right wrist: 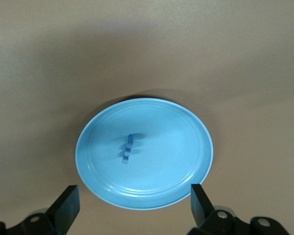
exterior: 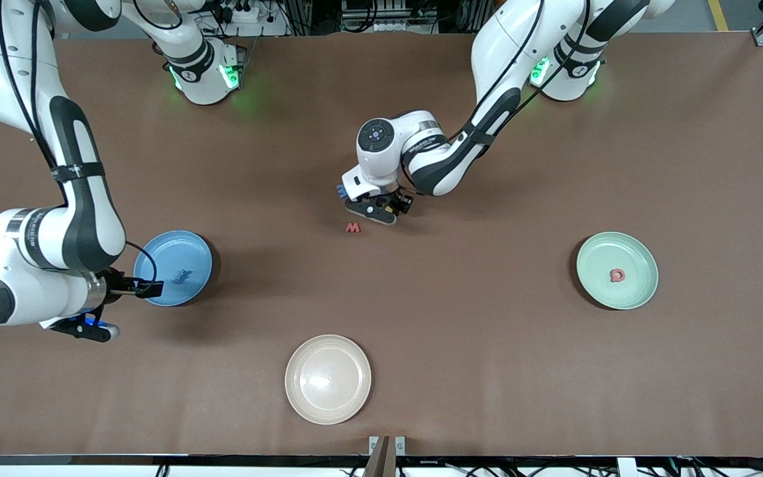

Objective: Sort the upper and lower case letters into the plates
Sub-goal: 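Grasp the yellow H with the left gripper and lift it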

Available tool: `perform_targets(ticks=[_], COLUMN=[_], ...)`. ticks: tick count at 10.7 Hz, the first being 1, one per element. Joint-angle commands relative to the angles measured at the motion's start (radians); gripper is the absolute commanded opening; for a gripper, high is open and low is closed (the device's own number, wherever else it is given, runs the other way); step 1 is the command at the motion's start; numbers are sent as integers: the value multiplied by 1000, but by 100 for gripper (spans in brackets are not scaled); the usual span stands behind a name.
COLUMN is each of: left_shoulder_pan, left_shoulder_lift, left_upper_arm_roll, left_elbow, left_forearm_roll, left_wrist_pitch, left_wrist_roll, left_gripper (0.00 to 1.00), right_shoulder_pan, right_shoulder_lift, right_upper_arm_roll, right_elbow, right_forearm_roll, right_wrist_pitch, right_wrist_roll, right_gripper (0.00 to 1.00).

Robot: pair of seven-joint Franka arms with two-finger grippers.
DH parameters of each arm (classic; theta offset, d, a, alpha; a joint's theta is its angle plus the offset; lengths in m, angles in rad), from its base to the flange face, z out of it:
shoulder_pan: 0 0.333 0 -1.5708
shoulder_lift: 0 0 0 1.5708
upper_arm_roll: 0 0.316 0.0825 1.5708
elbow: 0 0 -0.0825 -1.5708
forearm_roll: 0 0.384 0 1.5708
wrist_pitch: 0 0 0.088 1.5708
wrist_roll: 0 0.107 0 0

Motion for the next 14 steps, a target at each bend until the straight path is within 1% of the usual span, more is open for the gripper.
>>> perform_targets(ticks=[1,4,5,6,8,9,10,12,14], left_shoulder_pan=[8,8,8,8,8,9,11,32,63], left_shoulder_lift=[5,5,8,8,6,6,3,-18,-76], left_upper_arm_roll=[-4,4,4,4,4,4,4,4,2], left_elbow=[5,7,7,7,7,7,5,2,2], left_forearm_roll=[32,32,32,32,32,32,32,34,31], left_wrist_pitch=[5,6,6,6,6,6,6,-3,-50], left_wrist_roll=[-6,-6,-6,-6,-6,-6,-8,-16,-17], left_gripper=[53,52,49,40,26,15,0,0,0], right_shoulder_pan=[30,23,19,19,27,26,29,29,44], right_shoulder_lift=[-20,-21,-18,-18,-18,-18,-17,-15,-17], right_upper_arm_roll=[12,12,12,12,11,12,11,12,9], right_elbow=[18,18,19,21,21,21,21,22,22], right_forearm_roll=[10,11,11,13,10,11,8,8,16], right_wrist_pitch=[-30,-29,-32,-32,-32,-32,-29,-24,-21], right_wrist_roll=[28,65,89,93,126,154,171,172,169], right_gripper=[100,100,100,100,100,100,100,100,100])
